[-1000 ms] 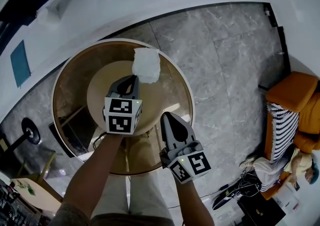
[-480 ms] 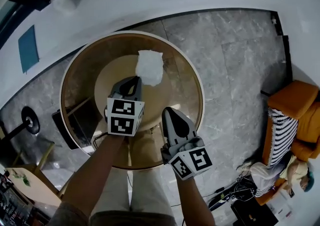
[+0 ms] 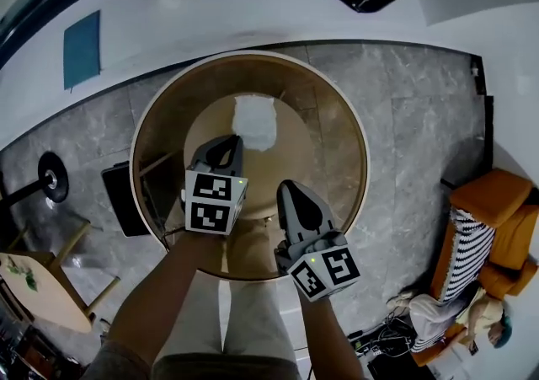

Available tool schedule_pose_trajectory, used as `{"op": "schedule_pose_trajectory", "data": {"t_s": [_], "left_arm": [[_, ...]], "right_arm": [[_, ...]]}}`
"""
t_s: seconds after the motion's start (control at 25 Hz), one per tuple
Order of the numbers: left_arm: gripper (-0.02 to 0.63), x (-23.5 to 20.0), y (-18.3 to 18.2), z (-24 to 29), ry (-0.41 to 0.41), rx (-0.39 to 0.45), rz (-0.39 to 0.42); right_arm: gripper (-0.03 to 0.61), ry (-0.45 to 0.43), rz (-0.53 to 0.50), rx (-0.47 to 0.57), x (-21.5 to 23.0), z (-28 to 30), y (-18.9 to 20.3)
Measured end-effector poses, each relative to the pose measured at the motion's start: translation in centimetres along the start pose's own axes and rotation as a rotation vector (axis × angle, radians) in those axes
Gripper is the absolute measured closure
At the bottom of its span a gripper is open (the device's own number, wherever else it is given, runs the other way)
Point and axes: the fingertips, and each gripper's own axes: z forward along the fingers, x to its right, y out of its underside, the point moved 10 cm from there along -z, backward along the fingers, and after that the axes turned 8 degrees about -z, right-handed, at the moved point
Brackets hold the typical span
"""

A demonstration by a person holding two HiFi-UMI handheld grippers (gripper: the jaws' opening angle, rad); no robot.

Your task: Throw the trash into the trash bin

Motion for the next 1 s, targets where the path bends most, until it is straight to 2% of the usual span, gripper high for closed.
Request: {"op": "schedule_pose_trajectory", "data": {"t_s": [0.28,0.48,1.0], "left_arm": [[0.591,-5.5,1.6,-4.4,-0.068,0.038,-0.073],[0.591,-9.9,3.4,-7.8,-0.124,0.082,-0.155],[0.591,-19.1,9.5,-16.5,-0.271,0.166,-0.35]], "right_arm": [[0.56,-0.089,-0.046,-0.03,-5.1,2.8,0.3],[0.56,-0.169,-0.089,-0.057,-9.5,5.0,0.9],[0.56,-0.353,-0.208,-0.137,-19.8,9.1,3.1]]}}
